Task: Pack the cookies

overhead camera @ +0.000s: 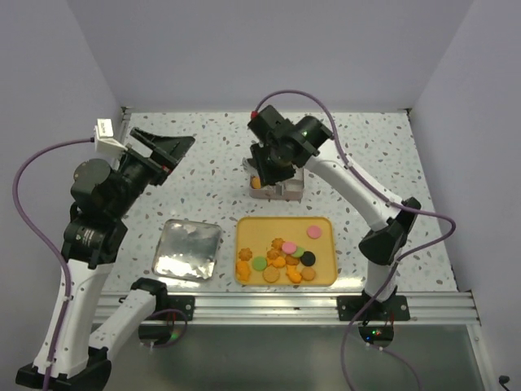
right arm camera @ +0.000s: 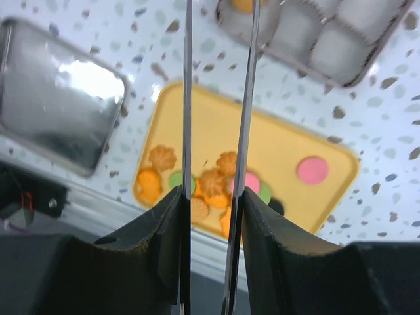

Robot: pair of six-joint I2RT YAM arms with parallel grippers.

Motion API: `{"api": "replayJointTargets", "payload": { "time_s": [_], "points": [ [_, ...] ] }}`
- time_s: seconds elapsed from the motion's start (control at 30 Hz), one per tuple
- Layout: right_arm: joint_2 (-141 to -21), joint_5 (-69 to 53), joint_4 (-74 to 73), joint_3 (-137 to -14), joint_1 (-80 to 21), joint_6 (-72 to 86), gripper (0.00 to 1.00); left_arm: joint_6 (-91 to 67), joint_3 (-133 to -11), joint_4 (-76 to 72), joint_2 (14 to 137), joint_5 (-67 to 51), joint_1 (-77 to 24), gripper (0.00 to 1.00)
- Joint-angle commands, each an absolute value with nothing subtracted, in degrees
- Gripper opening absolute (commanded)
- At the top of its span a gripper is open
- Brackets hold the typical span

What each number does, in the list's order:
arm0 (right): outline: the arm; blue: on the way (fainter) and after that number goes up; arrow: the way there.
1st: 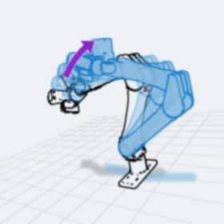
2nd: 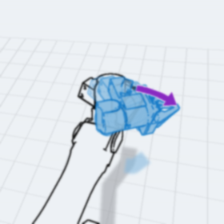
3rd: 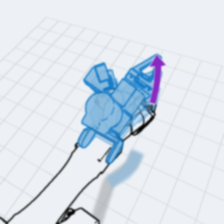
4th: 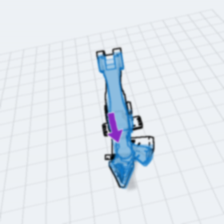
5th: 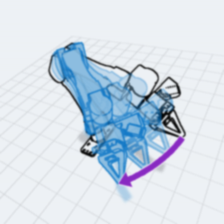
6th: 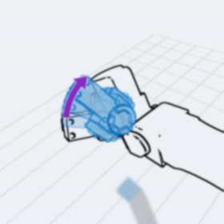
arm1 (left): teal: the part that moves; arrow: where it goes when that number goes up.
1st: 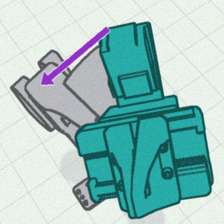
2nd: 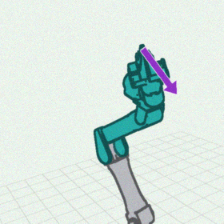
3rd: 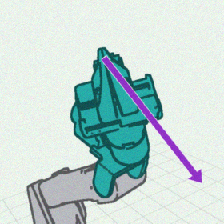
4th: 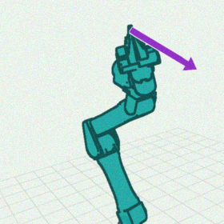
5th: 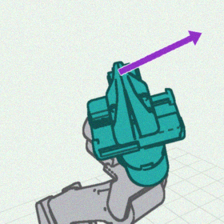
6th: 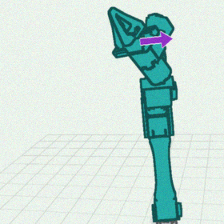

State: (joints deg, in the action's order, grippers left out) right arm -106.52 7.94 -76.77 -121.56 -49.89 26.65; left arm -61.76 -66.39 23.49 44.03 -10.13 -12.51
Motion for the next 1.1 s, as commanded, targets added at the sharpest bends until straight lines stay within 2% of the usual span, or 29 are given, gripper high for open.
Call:
{"api": "replayJointTargets", "payload": {
  "time_s": [0.0,0.13,0.37,0.73,0.97,1.07],
  "points": [
    [-109.5,9.4,-82.8,-128.9,-44.9,23.2,0.36,-57.1,-67.1,28.8,43.2,-7.2,-12.7,1.00],
    [-112.9,7.3,-80.3,-132.2,-40.5,22.9,0.36,-52.9,-70.9,35.7,44.0,-4.0,-12.7,1.00],
    [-118.0,5.4,-78.0,-134.7,-33.9,21.4,0.36,-46.5,-75.3,39.6,45.8,-1.9,-12.7,1.00],
    [-122.1,2.9,-75.1,-134.5,-31.7,20.9,0.36,-45.2,-74.1,39.4,46.1,-1.8,-12.7,1.00],
    [-123.6,2.5,-73.9,-134.6,-30.5,20.8,0.41,-44.0,-74.2,38.5,47.4,-2.0,-12.7,1.00],
    [-124.1,2.3,-73.9,-135.2,-30.1,20.8,0.50,-43.9,-74.0,38.1,47.8,-2.4,-12.7,1.00]
  ]
}}
